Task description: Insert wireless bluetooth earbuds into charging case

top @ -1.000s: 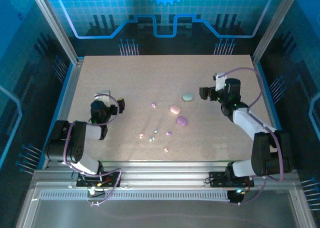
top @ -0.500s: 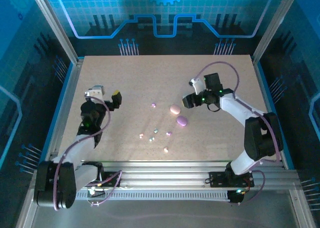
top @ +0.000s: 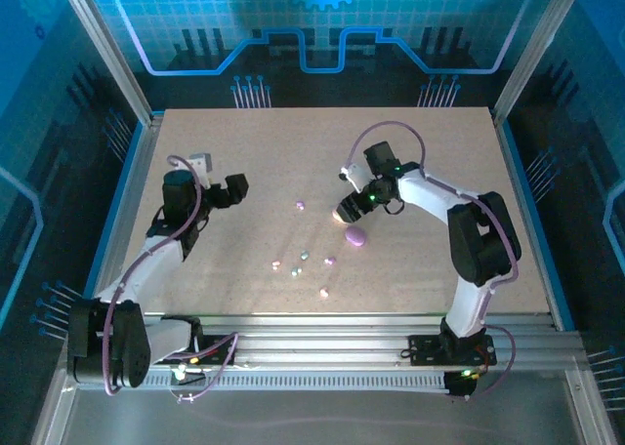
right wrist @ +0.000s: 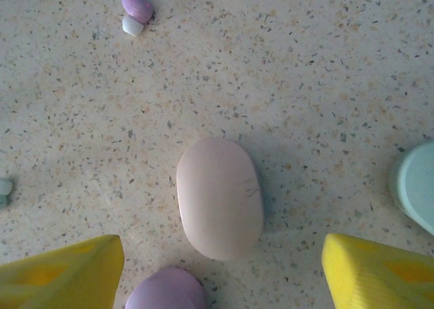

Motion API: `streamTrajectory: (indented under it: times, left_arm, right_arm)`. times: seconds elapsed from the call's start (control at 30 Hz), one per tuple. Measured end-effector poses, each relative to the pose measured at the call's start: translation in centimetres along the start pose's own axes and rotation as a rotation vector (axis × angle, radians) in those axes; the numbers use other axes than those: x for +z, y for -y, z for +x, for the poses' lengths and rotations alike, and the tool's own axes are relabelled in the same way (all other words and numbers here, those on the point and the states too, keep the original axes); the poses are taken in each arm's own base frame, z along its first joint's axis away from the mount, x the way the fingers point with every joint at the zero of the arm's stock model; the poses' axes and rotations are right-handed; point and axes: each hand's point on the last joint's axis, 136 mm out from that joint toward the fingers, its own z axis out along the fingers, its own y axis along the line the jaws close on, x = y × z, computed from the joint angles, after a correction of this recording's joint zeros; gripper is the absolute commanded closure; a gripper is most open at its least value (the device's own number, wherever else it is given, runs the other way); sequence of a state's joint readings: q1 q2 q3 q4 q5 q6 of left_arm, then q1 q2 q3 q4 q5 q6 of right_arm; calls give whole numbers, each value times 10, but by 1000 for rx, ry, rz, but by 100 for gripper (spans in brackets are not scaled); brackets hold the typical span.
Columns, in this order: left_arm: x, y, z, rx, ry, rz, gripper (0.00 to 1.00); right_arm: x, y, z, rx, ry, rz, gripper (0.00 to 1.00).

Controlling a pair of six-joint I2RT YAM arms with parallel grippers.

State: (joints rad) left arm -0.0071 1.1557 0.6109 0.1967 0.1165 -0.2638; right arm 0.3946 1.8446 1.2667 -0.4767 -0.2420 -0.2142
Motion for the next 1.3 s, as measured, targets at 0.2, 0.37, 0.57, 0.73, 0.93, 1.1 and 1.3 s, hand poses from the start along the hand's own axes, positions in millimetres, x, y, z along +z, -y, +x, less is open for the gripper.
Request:
streamTrajectory:
  times: [0.2, 0.37, 0.57, 0.73, 0.93, 1.1, 1.3]
  left_arm:
    - [-19, -17, 10, -134, 60, -49, 1]
    - [-23, -12, 2, -155, 102, -18, 1]
    - [-23, -1, -6, -158, 127, 40, 1]
    - [-24, 5, -8, -152, 130, 72, 1]
    - [-23, 9, -4, -151, 109, 101, 1]
    - [-19, 12, 2, -157, 77, 125, 1]
    - [-16, 17, 10, -181, 31, 158, 1]
  right_arm:
    - [14, -4, -1, -48, -64, 0, 20]
    - [23, -6, 1, -82, -119, 14, 20]
    - [31, -2, 4, -100, -176, 28, 24]
    - [37, -1, 6, -116, -211, 36, 30]
    - [45, -3, 12, -132, -250, 31, 37]
    - [47, -2, 16, -144, -267, 41, 48]
    - [47, -2, 14, -158, -258, 45, 61]
